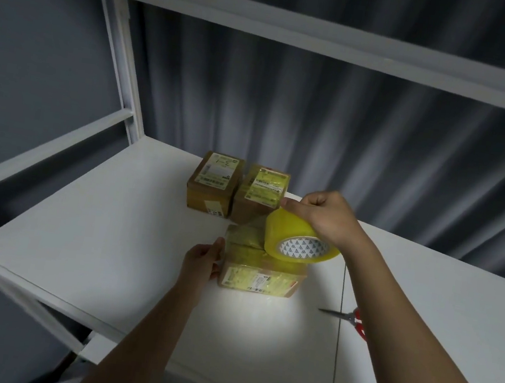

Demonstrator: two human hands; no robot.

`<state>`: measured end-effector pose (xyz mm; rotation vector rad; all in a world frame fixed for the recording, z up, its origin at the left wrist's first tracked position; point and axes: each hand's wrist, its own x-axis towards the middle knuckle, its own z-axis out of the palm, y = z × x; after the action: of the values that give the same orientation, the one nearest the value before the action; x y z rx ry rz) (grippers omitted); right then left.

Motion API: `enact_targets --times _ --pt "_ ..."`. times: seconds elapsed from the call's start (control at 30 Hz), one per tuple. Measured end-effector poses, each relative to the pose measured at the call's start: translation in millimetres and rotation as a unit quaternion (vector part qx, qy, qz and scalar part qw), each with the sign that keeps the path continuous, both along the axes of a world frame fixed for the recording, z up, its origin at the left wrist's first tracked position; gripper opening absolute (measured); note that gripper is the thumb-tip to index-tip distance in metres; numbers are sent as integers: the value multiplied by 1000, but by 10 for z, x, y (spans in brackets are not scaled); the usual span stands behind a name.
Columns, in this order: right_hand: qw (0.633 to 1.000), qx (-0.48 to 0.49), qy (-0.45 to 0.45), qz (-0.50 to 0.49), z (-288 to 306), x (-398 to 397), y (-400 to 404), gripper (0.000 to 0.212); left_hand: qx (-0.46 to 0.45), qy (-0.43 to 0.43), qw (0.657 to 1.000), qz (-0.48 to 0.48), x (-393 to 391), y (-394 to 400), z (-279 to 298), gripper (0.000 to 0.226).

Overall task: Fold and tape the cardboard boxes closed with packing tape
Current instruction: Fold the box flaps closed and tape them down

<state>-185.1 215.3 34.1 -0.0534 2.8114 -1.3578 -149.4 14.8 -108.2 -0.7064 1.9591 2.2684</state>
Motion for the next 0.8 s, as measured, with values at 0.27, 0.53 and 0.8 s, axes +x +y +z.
enact_targets --times 0.27,0.53,0.8 --pt "1000 23 -1 -11 10 -10 -41 59 -82 -103 982 -136 -35 -117 8 52" --pt "1000 12 -7 -18 49 41 4 50 -98 185 978 -25 104 -3 137 18" --pt "1000 25 -8 -13 68 16 -38 52 29 168 938 -302 -3 -32 191 64"
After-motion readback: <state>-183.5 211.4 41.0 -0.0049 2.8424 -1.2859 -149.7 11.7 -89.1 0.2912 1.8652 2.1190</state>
